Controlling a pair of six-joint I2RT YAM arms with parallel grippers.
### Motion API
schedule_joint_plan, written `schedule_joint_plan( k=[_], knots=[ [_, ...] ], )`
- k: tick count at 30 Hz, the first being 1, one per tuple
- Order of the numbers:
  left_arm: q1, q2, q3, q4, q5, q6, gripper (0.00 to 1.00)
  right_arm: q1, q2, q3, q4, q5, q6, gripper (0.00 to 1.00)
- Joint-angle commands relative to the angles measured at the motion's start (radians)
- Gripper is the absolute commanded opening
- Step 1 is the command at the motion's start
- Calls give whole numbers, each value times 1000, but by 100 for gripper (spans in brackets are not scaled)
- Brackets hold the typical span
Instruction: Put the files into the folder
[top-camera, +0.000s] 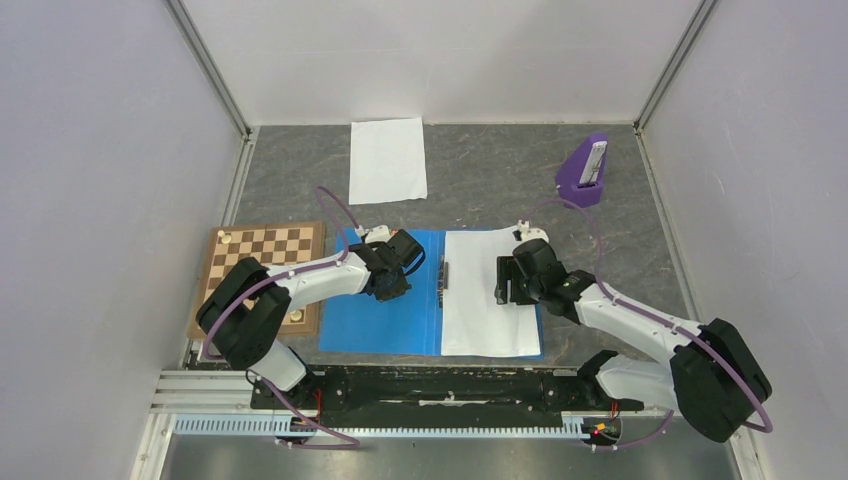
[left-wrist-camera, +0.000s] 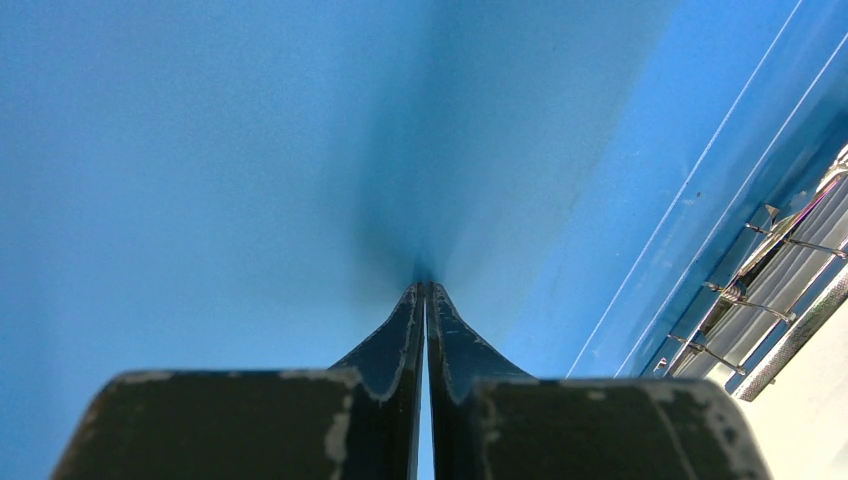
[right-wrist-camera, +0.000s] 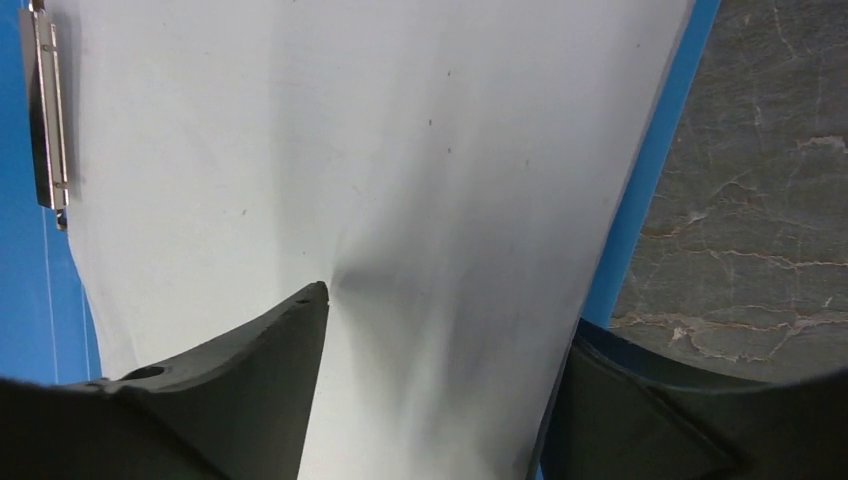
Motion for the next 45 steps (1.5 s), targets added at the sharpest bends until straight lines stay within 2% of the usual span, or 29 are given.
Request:
schedule_joint_plan(
  k=[1, 11, 17, 25, 28, 32, 36, 39, 45],
  knots=[
    [-10, 25, 5, -9, -1, -49, 9, 5, -28, 23, -10, 39, -5, 74],
    [-11, 15, 11, -18, -6, -40, 11, 3, -39, 51, -48, 73, 0, 90],
    [-10, -7, 31, -21, -5, -7, 20, -20, -46, 91, -106, 143, -28, 98],
    [-7, -49, 122, -65, -4, 53, 31, -96, -72, 140, -133, 146, -71, 98],
    [14, -60, 194, -91, -7, 105, 38, -103, -63, 206, -80, 98, -89, 98],
    [136, -25, 319, -98, 34, 206, 48, -102, 48, 296, 86, -57, -91, 98],
    [260, 51, 437, -44, 65, 328, 55, -102, 246, 395, 269, -167, -60, 98],
    [353, 119, 506, 22, 74, 395, 55, -103, 389, 483, 393, -215, -32, 98],
    [521, 289, 634, 136, 230, 430, 56, -104, 658, 688, 517, -267, -3, 98]
  ],
)
